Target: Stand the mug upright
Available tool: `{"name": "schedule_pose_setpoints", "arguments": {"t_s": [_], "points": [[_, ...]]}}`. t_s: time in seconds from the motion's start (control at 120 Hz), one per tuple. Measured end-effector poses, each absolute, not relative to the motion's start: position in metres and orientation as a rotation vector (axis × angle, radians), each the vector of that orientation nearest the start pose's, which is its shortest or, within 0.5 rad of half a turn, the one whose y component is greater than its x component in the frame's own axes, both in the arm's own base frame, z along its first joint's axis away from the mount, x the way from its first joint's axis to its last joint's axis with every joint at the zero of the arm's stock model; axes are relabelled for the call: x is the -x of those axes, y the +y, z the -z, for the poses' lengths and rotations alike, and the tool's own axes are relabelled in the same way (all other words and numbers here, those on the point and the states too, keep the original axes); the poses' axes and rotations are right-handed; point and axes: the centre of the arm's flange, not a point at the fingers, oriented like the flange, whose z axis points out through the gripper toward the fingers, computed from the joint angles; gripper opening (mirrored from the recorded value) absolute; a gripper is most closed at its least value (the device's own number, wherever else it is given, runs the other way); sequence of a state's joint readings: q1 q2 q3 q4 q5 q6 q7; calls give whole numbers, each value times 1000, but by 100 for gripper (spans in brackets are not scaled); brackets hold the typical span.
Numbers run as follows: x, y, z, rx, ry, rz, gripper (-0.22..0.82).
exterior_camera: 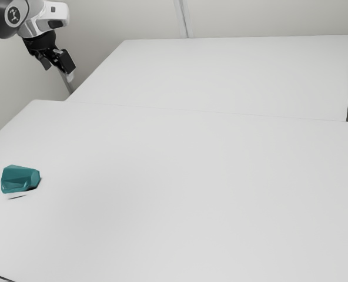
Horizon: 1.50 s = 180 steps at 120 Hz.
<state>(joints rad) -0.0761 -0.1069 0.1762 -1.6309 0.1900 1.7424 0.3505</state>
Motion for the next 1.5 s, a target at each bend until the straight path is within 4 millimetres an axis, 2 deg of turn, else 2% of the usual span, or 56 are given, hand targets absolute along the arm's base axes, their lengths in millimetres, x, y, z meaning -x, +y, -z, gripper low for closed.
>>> {"name": "schedule_pose_setpoints", "arguments": {"t_s": [0.317, 0.383, 0.467, 0.525, 0.692, 0.842, 1.025, 1.108, 1.275, 1.4, 1.5], "points": [[-530, 78, -663, 2905, 346, 228, 60], [-530, 83, -653, 2913, 331, 205, 60], [-528, 100, -638, 2933, 276, 164, 60], [-522, 122, -627, 2984, 193, 141, 60], [-490, 211, -575, 3161, -174, 47, 60], [-472, 269, -534, 3244, -423, -41, 60], [-455, 342, -475, 3308, -627, -137, 60], [-443, 379, -459, 3315, -691, -142, 60], [-435, 443, -426, 3351, -721, -99, 60], [-414, 479, -408, 3415, -736, -6, 60], [-409, 498, -392, 3460, -692, 62, 60]]}}
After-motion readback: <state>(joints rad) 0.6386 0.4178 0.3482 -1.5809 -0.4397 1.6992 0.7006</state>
